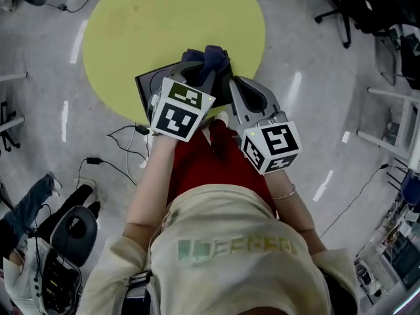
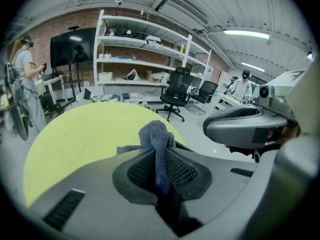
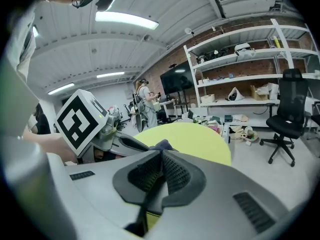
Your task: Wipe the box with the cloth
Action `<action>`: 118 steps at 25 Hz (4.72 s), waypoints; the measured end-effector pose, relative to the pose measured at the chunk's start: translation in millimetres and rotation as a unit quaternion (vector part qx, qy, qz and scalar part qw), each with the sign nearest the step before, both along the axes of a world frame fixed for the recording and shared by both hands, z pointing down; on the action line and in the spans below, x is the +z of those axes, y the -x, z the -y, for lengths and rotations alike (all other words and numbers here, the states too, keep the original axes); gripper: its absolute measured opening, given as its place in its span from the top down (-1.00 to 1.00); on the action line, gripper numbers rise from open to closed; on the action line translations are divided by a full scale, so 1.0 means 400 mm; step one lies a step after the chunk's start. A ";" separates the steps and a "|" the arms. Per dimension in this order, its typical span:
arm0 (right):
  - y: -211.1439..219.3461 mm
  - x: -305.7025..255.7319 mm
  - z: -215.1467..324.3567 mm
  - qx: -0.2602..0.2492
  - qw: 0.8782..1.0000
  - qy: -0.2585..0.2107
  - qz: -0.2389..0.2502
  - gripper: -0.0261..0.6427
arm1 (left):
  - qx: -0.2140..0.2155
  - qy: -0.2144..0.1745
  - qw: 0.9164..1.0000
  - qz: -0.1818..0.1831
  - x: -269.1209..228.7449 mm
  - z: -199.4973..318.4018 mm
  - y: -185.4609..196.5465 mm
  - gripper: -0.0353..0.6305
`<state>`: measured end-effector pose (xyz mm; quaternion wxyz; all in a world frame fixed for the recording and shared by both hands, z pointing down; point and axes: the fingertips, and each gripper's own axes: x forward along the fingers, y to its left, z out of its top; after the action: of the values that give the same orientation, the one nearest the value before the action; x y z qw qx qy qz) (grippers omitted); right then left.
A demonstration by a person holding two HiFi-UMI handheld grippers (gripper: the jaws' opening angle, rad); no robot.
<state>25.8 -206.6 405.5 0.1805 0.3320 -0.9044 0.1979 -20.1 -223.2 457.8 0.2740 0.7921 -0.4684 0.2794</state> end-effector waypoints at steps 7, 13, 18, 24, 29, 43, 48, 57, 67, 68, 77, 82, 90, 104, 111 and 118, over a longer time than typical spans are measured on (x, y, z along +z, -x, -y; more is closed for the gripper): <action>0.162 -0.009 -0.044 -0.055 0.998 0.000 0.001 0.81 | -0.049 0.004 0.999 0.024 -0.007 -0.075 0.179 0.71; 0.282 -0.013 -0.101 -0.073 0.997 -0.001 -0.004 0.81 | -0.074 0.005 0.997 0.024 -0.014 -0.155 0.333 0.71; 0.279 -0.025 -0.120 -0.063 0.998 -0.010 -0.005 0.81 | -0.091 -0.012 0.995 0.030 -0.040 -0.194 0.381 0.71; 0.163 -0.066 -0.115 -0.032 0.999 -0.025 0.008 0.81 | -0.135 -0.046 0.987 0.072 -0.105 -0.235 0.366 0.71; -0.001 -0.067 -0.142 -0.001 1.000 -0.026 0.014 0.81 | -0.138 -0.078 0.985 0.072 -0.144 -0.265 0.231 0.71; -0.350 -0.041 -0.186 0.031 0.999 -0.008 0.034 0.81 | -0.051 -0.086 0.994 0.043 -0.112 -0.182 -0.279 0.71; -0.300 -0.023 -0.207 0.013 1.000 -0.006 0.023 0.81 | -0.066 -0.074 0.994 0.042 -0.048 -0.199 -0.239 0.71; -0.115 -0.011 -0.253 -0.040 0.999 -0.005 -0.001 0.81 | -0.127 -0.059 0.990 0.022 -0.025 -0.293 -0.042 0.71; 0.031 -0.015 -0.290 -0.091 0.996 -0.008 -0.005 0.81 | -0.222 -0.046 0.974 0.028 -0.016 -0.436 0.174 0.71; 0.038 -0.016 -0.293 -0.093 0.996 -0.008 -0.005 0.81 | -0.228 -0.048 0.972 0.030 -0.018 -0.448 0.189 0.71; -0.016 -0.037 -0.302 -0.088 0.996 -0.018 0.007 0.81 | -0.287 -0.081 0.952 0.069 -0.074 -0.547 0.241 0.71; -0.075 -0.041 -0.337 -0.071 0.997 -0.024 0.017 0.81 | -0.268 -0.102 0.955 0.074 -0.112 -0.571 0.166 0.71; -0.219 -0.018 -0.336 -0.015 1.000 -0.017 0.017 0.81 | -0.149 -0.102 0.983 0.031 -0.082 -0.455 -0.098 0.71; -0.379 0.082 -0.300 0.052 0.998 0.033 -0.015 0.81 | -0.070 -0.052 0.996 0.007 0.124 -0.286 -0.308 0.71; -0.265 0.097 -0.301 0.015 0.999 0.041 -0.030 0.81 | -0.127 -0.032 0.991 -0.013 0.128 -0.312 -0.162 0.71; -0.091 0.100 -0.374 -0.050 0.997 0.031 -0.044 0.81 | -0.203 -0.018 0.978 -0.035 0.140 -0.445 0.050 0.71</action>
<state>62.4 -56.8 445.5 0.2398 0.2889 -0.9045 0.2022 -40.2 -45.3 513.7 0.3268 0.6945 -0.6146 0.1820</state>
